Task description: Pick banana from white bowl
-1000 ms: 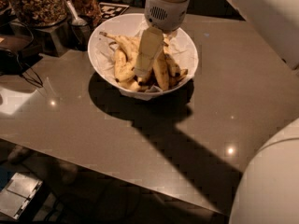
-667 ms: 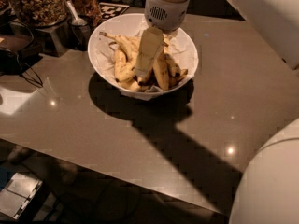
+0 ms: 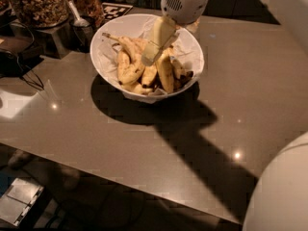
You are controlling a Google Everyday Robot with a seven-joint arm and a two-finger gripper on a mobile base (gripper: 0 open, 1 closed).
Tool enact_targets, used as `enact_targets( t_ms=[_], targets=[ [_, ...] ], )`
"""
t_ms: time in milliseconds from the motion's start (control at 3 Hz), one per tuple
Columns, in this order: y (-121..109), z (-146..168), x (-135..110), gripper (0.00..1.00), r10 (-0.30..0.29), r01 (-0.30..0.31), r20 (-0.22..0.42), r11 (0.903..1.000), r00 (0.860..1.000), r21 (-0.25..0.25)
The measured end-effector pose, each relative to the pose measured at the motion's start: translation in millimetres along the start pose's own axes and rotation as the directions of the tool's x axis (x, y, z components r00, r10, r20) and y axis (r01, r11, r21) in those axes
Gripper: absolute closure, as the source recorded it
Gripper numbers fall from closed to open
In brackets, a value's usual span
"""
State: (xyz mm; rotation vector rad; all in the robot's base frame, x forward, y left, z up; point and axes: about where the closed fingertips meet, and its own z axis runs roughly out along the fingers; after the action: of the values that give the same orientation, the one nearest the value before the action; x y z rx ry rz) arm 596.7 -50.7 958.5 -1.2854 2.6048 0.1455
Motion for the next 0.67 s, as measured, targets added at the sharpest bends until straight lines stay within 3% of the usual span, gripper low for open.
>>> enact_targets(
  t_ms=[333, 667],
  targets=[
    [-9, -9, 6, 0.18, 0.09, -0.09, 0.022, 0.9958, 0.996, 0.016],
    [1, -10, 5, 0.31, 0.097, -0.097, 0.015, 0.9951, 0.995, 0.02]
  ],
)
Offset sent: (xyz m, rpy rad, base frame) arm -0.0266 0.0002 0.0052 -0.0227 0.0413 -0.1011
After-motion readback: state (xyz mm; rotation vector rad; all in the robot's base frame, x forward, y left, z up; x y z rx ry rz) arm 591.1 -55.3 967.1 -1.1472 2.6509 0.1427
